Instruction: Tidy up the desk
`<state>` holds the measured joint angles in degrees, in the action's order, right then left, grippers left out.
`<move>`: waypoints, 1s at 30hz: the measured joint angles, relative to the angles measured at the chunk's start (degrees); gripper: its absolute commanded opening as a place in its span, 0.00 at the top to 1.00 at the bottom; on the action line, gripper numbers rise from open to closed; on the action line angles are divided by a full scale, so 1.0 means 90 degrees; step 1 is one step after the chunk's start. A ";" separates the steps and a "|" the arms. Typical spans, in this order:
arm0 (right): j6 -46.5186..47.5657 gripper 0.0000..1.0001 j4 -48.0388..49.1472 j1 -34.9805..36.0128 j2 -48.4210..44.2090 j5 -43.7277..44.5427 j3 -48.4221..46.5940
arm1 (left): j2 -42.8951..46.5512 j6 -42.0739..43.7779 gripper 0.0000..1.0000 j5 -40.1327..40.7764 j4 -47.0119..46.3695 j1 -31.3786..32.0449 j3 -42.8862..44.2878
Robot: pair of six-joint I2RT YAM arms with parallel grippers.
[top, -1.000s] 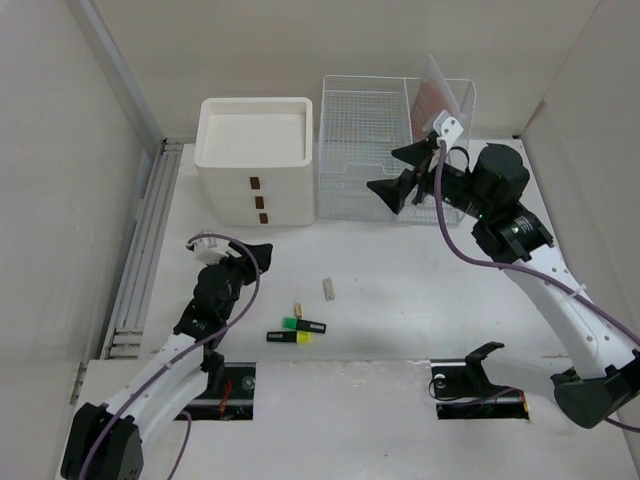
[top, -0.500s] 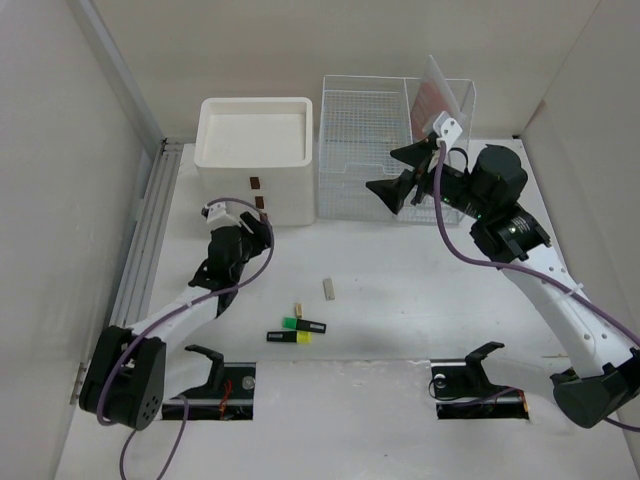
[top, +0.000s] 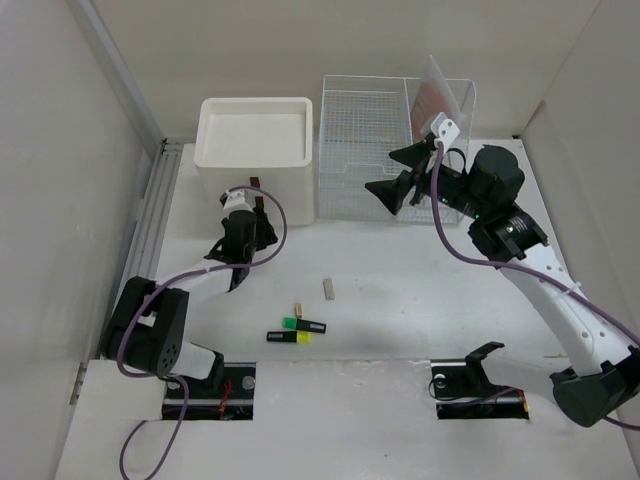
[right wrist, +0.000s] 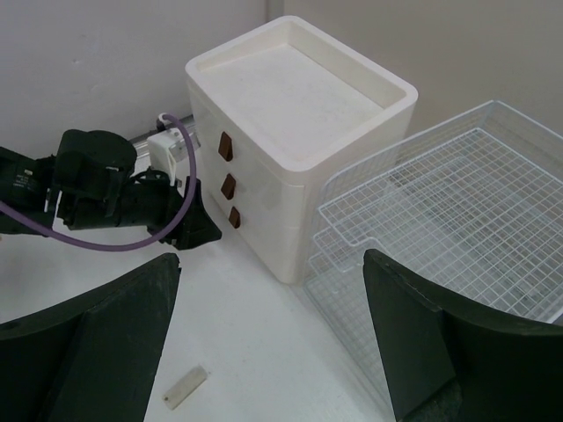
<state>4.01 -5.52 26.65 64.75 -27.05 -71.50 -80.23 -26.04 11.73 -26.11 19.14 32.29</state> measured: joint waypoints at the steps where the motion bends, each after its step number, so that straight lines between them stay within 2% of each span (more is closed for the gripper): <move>1: 0.0000 0.10 0.0002 0.0000 0.0005 0.0000 0.0000 | -0.0051 0.0024 0.50 0.0039 0.0015 0.0005 0.0005; 12: 0.0000 0.10 0.0002 0.0000 0.0024 0.0000 0.0000 | -0.0294 0.0163 0.52 0.0442 0.0061 0.0226 0.0240; 17: 0.0000 0.10 0.0002 0.0000 0.0024 0.0000 0.0000 | -0.0287 -0.0143 0.52 0.0396 -0.0165 0.0226 0.0209; 25: 0.0000 0.10 0.0002 0.0000 0.0024 -0.0046 0.0036 | 0.0131 -0.0792 0.52 0.0117 -0.1001 0.0221 -0.0517; 30: 0.0000 0.10 0.0002 0.0000 0.0024 -0.0051 0.0036 | 0.0488 -0.1217 0.53 -0.0423 -0.1753 -0.0078 -0.1258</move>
<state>4.01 -5.50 26.65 64.97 -27.51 -71.18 -75.83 -36.99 7.92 -41.89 18.44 20.97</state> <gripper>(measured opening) 0.897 0.482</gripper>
